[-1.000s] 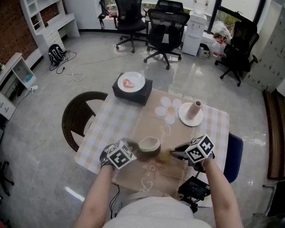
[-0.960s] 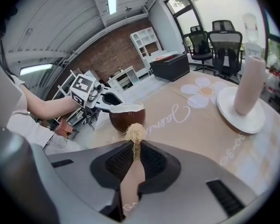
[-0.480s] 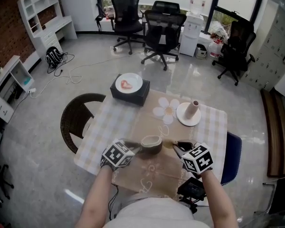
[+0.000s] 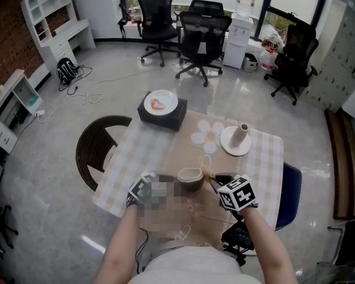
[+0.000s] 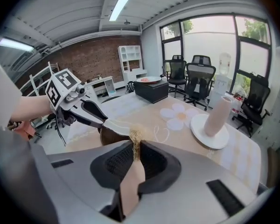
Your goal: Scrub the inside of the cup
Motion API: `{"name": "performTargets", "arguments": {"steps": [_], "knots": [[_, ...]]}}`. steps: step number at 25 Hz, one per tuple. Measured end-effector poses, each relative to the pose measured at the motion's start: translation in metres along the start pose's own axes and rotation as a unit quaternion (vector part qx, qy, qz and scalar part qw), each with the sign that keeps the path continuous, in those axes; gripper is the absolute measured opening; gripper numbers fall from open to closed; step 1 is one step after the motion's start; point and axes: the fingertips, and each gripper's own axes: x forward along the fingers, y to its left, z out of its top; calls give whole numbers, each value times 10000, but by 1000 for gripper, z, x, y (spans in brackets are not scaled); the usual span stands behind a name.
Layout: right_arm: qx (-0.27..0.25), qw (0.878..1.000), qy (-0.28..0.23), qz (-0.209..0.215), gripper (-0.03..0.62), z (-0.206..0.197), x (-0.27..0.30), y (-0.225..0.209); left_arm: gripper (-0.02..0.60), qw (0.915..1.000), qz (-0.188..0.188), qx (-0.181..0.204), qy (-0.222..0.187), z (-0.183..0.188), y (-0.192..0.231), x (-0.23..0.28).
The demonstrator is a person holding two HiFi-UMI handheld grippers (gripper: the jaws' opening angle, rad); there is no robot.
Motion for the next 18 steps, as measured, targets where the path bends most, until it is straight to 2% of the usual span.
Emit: {"name": "performTargets", "arguments": {"steps": [4,9,11,14,18], "knots": [[334,9981,435,274,46,-19,17,4,66,10000,-21,-43,24,-4,1,0],[730,9922,576,833,46,-29,20,13,66,10000,-25,-66,15,-7,2,1],[694,9909,670,940,46,-31,17,15,66,10000,-31,-28,2,-7,3,1],[547,9930,655,814,46,-28,10,8,66,9999,-60,93,-18,-8,0,0],[610,9962,155,606,46,-11,0,-7,66,9995,-203,238,-1,-12,-7,-1]]}}
